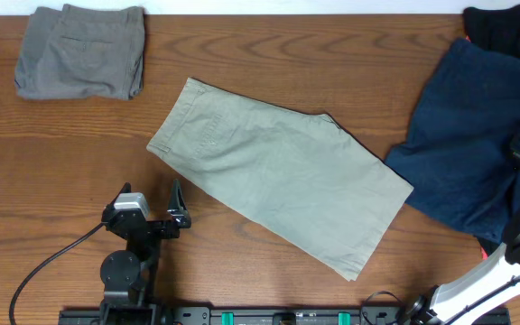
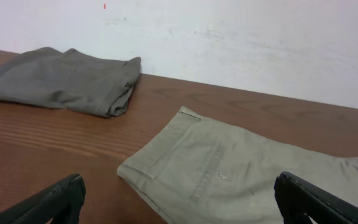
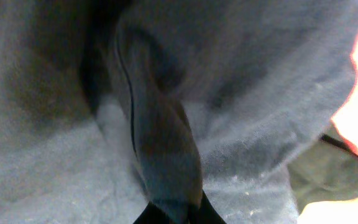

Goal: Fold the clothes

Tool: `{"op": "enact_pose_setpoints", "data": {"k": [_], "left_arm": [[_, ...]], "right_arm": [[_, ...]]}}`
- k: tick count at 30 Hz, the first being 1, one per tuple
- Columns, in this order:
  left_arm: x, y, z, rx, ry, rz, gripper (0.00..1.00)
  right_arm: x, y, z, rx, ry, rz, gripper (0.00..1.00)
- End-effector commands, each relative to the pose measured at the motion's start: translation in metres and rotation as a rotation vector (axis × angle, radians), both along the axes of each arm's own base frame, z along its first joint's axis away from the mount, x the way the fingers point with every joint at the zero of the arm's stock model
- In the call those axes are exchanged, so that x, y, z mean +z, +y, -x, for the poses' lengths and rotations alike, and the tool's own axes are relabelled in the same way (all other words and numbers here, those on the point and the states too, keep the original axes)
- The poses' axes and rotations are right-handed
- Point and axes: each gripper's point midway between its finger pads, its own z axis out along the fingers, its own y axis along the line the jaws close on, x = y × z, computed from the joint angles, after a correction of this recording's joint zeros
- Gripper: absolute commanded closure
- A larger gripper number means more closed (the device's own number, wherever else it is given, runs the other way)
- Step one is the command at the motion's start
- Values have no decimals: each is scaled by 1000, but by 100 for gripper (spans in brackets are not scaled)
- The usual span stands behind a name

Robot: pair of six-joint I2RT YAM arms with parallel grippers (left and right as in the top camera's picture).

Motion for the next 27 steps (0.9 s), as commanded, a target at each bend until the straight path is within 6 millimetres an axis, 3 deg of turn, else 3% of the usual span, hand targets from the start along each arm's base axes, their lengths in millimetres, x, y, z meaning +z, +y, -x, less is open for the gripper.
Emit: {"op": "enact_pose_setpoints", "data": {"k": [1, 6, 9, 14, 17, 19, 21, 23, 24, 25, 26, 27], "left_arm": [[-16, 4, 1, 22, 46, -16, 2], [-16, 4, 1, 22, 46, -16, 2], [-16, 4, 1, 22, 46, -16, 2], [-16, 4, 1, 22, 46, -16, 2], [-16, 4, 1, 22, 46, -16, 2], [-16, 4, 1, 22, 46, -16, 2], [-16, 4, 1, 22, 46, -16, 2], [-16, 4, 1, 22, 46, -16, 2], [-16, 4, 1, 22, 46, -16, 2], [-16, 4, 1, 22, 46, -16, 2], [-16, 4, 1, 22, 46, -16, 2], [-16, 4, 1, 22, 46, -16, 2]], "right_arm": [[40, -30, -7, -41, -54, 103, 99], [93, -57, -10, -83, -128, 189, 99], [110, -74, -3, -112, -131, 255, 99], [115, -92, 18, -172, -86, 311, 97], [117, -104, 35, -260, -60, 346, 75], [119, -113, 53, -326, -17, 381, 76], [121, -120, 70, -393, 18, 407, 83], [120, -122, 77, -425, 14, 389, 83], [117, -120, 75, -428, -3, 363, 81], [114, -117, 71, -427, -29, 329, 68], [112, -114, 66, -416, -56, 292, 54], [110, -109, 59, -398, -86, 254, 30]]}}
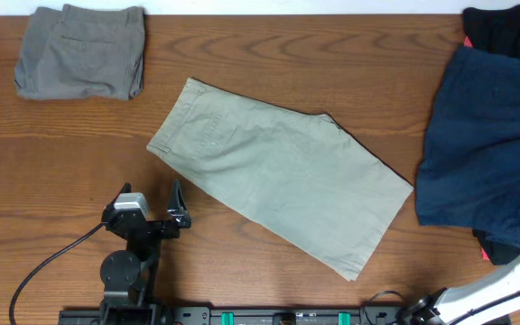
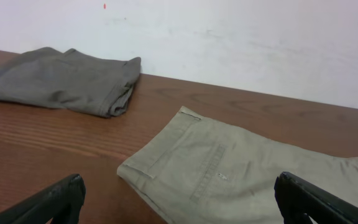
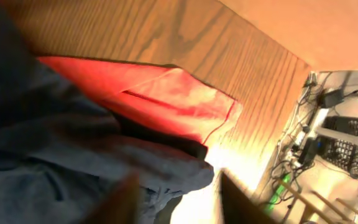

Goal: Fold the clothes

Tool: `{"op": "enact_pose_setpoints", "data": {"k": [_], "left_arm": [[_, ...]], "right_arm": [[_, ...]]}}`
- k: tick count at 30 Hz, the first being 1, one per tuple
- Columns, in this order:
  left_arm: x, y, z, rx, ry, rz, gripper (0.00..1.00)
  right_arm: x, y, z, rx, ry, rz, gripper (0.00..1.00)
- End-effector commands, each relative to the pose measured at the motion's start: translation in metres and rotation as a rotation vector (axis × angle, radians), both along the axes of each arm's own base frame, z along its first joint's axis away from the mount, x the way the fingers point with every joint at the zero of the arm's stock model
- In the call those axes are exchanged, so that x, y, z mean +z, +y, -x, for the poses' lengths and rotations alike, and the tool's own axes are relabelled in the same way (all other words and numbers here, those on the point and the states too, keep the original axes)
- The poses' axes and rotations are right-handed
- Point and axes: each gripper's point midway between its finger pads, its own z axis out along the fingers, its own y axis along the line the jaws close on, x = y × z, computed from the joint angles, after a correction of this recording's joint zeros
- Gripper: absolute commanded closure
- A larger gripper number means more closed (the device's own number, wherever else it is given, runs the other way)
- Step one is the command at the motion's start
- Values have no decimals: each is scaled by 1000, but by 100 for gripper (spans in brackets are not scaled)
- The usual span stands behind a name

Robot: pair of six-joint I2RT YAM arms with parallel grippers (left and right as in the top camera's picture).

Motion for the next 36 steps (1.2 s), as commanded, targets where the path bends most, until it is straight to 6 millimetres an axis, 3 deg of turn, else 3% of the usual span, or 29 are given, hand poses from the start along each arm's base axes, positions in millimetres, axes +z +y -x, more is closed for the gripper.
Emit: {"op": "enact_pose_setpoints", "data": {"k": [1, 3, 7, 14, 17, 26, 36], "left_arm": [[-16, 4, 1, 22, 46, -16, 2], [-16, 4, 1, 22, 46, -16, 2], [-16, 4, 1, 22, 46, -16, 2], [-16, 4, 1, 22, 46, -16, 2], [-16, 4, 1, 22, 46, -16, 2], [-16, 4, 1, 22, 46, -16, 2], [-16, 4, 1, 22, 46, -16, 2]], "right_arm": [[3, 12, -22, 31, -139, -75, 21], [0, 27, -43, 92, -225, -148, 14], [0, 55, -74, 169, -316, -238, 14], [-7, 105, -105, 325, -260, -285, 11], [-26, 102, -92, 292, -114, -205, 1], [-98, 99, -46, 130, 48, -213, 1], [-106, 72, -10, 47, 104, -187, 1]]}}
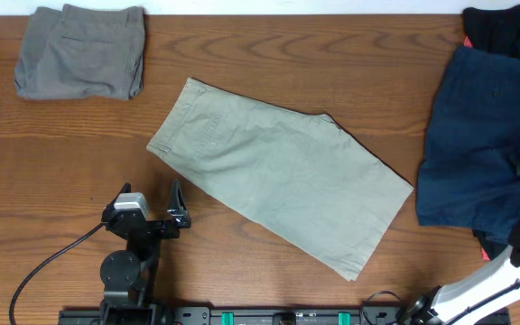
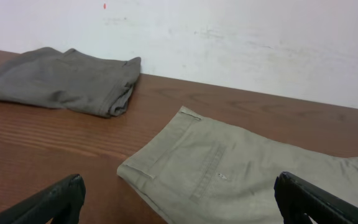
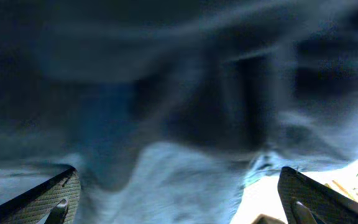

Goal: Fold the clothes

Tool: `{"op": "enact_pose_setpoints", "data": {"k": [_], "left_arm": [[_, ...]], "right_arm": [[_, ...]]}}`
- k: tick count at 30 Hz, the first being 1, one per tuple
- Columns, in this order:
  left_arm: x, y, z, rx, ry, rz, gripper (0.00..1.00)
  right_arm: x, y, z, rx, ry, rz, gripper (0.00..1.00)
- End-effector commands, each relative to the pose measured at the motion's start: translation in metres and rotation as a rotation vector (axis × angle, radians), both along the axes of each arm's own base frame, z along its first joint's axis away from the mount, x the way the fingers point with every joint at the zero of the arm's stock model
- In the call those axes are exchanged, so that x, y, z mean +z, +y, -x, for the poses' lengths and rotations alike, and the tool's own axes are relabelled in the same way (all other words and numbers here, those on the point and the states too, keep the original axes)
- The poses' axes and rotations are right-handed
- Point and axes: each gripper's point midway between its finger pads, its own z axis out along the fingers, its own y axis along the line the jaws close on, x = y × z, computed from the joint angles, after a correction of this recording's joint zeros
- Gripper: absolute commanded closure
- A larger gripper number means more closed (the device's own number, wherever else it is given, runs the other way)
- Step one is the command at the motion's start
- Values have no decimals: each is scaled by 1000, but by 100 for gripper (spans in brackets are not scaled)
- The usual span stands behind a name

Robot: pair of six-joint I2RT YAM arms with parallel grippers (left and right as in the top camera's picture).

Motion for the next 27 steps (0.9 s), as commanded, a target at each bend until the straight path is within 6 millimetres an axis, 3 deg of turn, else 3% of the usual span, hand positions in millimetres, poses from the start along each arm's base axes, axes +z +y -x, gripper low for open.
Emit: {"op": "enact_pose_setpoints", "data": {"k": [1, 7, 8, 9, 10, 11, 13, 16, 18, 27], "left_arm": [[-16, 4, 1, 22, 46, -16, 2], [-16, 4, 1, 22, 46, -16, 2], [-16, 4, 1, 22, 46, -16, 2], [-16, 4, 1, 22, 46, -16, 2], [-16, 4, 1, 22, 46, -16, 2], [-16, 4, 1, 22, 46, -16, 2], [-16, 4, 1, 22, 46, -16, 2], [-16, 4, 1, 22, 46, -16, 2], [-16, 4, 1, 22, 46, -16, 2], [-16, 4, 1, 22, 46, -16, 2]], "right_arm": [[-1, -12, 16, -51, 24, 31, 2], [-28, -12, 21, -33, -26, -36, 9], [-33, -9, 18, -18, -47, -57, 14], [-36, -7, 16, -9, -60, -68, 23], [-39, -6, 15, -1, -65, -73, 42], [-40, -7, 15, -1, -67, -70, 69], [-40, -8, 14, -1, -71, -65, 98], [-32, -13, 11, -2, -80, -50, 99], [-17, -21, 9, -5, -81, -24, 99], [118, -66, -5, -30, -154, 205, 99]]}}
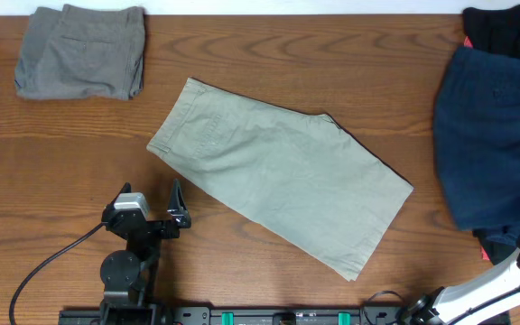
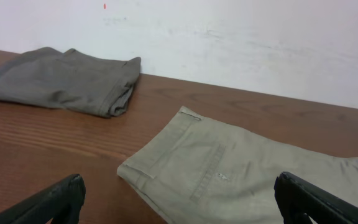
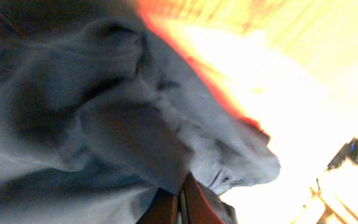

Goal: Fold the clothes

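Khaki shorts [image 1: 278, 185] lie flat and askew across the middle of the table; the left wrist view looks at their waistband end [image 2: 222, 174]. A navy garment [image 1: 495, 135] lies at the right edge. In the right wrist view my right gripper [image 3: 179, 202] is shut on a pinch of that navy cloth [image 3: 104, 124]. Only the right arm shows from overhead, at the lower right corner. My left gripper [image 1: 177, 209] rests open near the front edge, its fingers [image 2: 55, 199] wide apart and short of the shorts.
Folded grey shorts [image 1: 81, 51] sit at the back left corner, seen also as grey shorts [image 2: 67, 81] from the left wrist. A black garment [image 1: 504, 25] lies at the back right, and red cloth [image 1: 486, 253] peeks from under the navy one.
My right gripper, open over the navy garment before, is now shut on its cloth near the table's right edge. The garment's left edge has drawn rightward. The left arm is unchanged.
At first my right gripper was shut on the navy garment, which reached up to the khaki shorts. Then the garment lay apart from them, further right. The gripper stood open above it, and now grips it again, the garment narrower. The left arm never moved.
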Tool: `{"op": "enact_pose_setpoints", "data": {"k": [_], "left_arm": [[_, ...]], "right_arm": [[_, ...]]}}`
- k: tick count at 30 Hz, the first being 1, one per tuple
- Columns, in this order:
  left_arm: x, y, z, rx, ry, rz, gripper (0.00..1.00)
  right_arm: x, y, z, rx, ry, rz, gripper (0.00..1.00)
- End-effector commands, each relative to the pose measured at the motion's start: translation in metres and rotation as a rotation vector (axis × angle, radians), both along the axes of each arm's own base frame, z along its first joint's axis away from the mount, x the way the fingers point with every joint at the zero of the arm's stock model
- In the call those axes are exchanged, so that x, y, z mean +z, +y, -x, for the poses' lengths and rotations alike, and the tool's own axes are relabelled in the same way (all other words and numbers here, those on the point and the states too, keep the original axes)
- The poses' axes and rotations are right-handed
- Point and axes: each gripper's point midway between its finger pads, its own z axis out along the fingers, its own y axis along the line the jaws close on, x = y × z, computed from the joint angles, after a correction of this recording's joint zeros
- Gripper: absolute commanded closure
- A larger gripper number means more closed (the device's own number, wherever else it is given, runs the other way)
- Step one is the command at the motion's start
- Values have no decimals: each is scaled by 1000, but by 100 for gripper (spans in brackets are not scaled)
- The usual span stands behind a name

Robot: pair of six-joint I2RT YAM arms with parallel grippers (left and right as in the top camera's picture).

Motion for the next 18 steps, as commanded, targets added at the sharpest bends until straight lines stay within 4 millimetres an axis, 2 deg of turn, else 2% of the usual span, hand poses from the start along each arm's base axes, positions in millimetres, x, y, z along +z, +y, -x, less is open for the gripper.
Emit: {"op": "enact_pose_setpoints", "data": {"k": [1, 3, 5, 9, 15, 16, 17, 18], "left_arm": [[-16, 4, 1, 22, 46, -16, 2], [-16, 4, 1, 22, 46, -16, 2], [-16, 4, 1, 22, 46, -16, 2], [-16, 4, 1, 22, 46, -16, 2], [-16, 4, 1, 22, 46, -16, 2], [-16, 4, 1, 22, 46, -16, 2], [-16, 4, 1, 22, 46, -16, 2], [-16, 4, 1, 22, 46, -16, 2]], "right_arm": [[56, -26, 8, -50, -19, 161, 99], [73, -30, 11, -63, -28, 197, 99], [81, -32, 14, -69, -36, 206, 99], [75, -31, 23, -81, -7, 187, 99], [66, -38, 52, -202, 23, 156, 97], [65, -38, 53, -206, 16, 144, 91], [64, -37, 53, -207, 1, 128, 76], [61, -34, 49, -204, -28, 99, 49]]}}
